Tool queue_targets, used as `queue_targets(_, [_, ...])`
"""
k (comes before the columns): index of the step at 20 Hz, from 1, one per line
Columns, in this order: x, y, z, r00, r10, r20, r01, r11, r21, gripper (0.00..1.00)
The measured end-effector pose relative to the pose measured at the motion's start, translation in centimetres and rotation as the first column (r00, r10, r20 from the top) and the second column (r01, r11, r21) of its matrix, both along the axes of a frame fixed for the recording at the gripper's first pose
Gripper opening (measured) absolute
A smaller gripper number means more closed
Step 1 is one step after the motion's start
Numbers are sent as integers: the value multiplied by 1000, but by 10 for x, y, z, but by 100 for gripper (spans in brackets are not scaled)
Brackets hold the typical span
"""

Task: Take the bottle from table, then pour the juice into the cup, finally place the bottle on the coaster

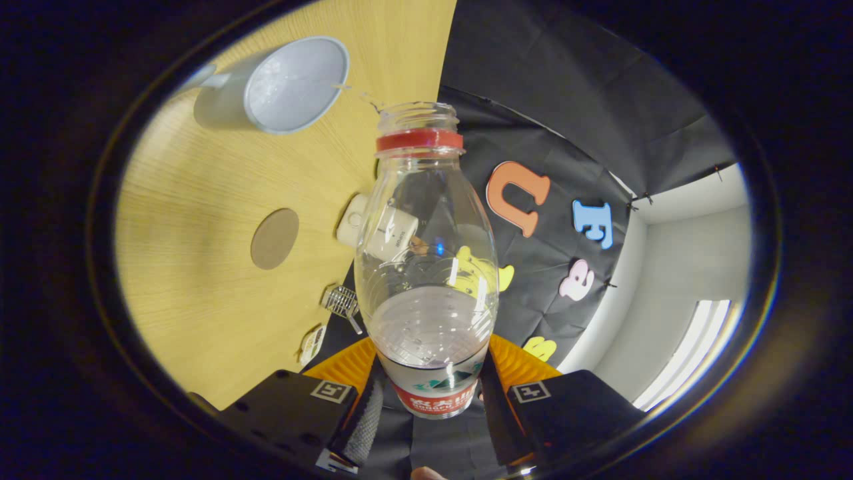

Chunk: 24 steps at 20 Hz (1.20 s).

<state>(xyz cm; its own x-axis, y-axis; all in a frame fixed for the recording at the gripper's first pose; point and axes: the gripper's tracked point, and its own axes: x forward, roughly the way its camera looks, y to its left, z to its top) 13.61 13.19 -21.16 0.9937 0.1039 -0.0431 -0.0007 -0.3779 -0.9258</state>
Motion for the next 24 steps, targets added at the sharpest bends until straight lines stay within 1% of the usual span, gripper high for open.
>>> queue_targets(10, [3, -1, 3, 1000, 6, 9, -6, 999, -43, 73])
queue_targets(18, [3, 2, 3, 1000, 10, 1, -10, 999, -36, 73])
queue_targets(20, [3, 2, 4, 1000, 8, -5, -8, 1000, -20, 73])
queue_targets(24, [0, -1, -5, 999, -13, -48, 16, 997, 79, 73])
